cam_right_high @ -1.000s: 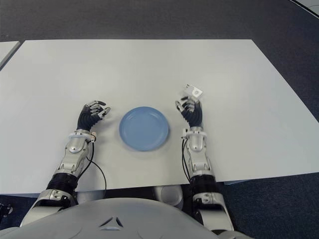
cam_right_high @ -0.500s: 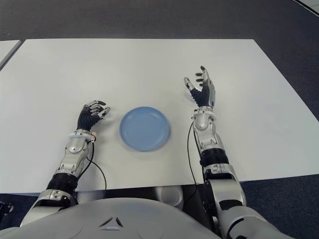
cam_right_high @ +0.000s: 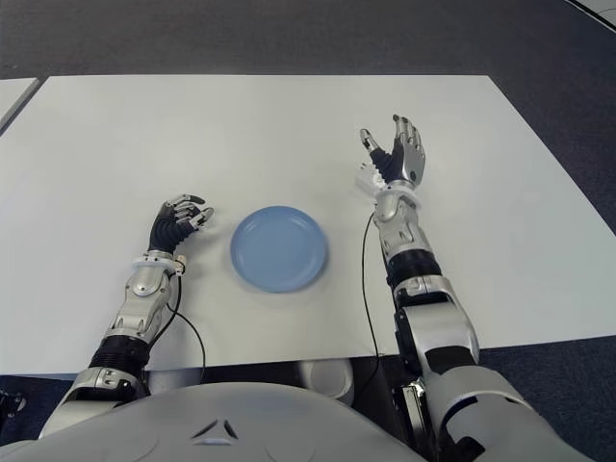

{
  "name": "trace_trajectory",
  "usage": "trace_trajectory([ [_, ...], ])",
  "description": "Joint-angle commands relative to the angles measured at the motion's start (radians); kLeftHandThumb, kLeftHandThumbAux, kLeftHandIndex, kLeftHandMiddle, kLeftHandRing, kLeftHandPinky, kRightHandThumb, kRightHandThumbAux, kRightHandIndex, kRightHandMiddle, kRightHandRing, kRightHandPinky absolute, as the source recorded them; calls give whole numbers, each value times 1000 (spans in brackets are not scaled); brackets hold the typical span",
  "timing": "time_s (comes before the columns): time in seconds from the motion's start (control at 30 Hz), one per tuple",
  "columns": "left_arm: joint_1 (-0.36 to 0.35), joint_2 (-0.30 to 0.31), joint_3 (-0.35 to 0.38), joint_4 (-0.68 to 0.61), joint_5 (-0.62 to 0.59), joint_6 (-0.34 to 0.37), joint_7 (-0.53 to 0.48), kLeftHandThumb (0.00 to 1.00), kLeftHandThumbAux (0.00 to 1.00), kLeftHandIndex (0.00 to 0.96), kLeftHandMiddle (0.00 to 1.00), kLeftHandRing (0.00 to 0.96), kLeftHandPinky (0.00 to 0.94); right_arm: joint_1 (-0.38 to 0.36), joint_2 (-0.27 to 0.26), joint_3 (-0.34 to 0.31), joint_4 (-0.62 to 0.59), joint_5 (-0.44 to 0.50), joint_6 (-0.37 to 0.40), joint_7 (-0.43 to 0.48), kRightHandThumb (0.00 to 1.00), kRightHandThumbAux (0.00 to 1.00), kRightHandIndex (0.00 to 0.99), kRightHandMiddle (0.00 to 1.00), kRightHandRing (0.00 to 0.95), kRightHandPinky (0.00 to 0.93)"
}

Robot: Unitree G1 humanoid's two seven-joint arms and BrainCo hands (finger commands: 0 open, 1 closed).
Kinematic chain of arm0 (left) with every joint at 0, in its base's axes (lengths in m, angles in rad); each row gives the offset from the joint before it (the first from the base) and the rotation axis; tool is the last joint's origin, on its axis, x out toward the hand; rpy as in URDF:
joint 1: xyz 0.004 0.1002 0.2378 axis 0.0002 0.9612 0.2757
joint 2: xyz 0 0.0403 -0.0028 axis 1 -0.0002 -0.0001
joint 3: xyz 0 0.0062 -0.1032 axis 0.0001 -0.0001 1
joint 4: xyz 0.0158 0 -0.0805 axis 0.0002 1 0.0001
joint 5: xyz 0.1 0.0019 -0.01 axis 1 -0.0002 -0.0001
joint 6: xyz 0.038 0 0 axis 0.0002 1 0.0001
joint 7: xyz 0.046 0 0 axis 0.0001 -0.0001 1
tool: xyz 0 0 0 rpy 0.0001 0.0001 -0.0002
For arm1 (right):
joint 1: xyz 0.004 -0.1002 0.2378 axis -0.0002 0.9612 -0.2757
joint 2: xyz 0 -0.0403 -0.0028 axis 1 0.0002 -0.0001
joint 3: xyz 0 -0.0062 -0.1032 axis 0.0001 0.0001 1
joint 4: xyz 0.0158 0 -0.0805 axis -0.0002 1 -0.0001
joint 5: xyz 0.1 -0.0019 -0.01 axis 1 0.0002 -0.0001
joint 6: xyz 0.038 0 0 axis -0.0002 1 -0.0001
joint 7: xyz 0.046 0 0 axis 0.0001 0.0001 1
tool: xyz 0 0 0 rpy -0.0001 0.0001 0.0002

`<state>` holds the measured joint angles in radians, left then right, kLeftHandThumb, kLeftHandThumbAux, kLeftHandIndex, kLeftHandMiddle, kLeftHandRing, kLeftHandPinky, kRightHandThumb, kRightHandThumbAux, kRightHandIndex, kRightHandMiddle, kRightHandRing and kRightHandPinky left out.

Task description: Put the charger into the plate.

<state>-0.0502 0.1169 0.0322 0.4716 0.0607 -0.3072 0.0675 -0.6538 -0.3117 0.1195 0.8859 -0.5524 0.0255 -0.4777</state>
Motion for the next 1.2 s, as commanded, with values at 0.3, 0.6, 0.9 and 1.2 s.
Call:
trace_trajectory([
  [0.3,25,-4,9,12,0,22,4,708,717,435,645,635,623,-164,3,85,295,-3,108,81,612,186,0,0,0,0],
  [0.6,26,-5,10,6,2,30,7,708,717,436,676,666,655,-178,15,141,387,1,143,161,603,168,0,0,0,0],
  [0.9,25,-10,10,3,7,31,20,709,717,436,670,653,636,-185,21,223,419,-31,205,252,589,157,0,0,0,0],
  [1.2,26,-12,13,-2,-1,40,16,707,718,435,657,644,629,-140,22,303,451,-67,225,325,591,156,0,0,0,0],
])
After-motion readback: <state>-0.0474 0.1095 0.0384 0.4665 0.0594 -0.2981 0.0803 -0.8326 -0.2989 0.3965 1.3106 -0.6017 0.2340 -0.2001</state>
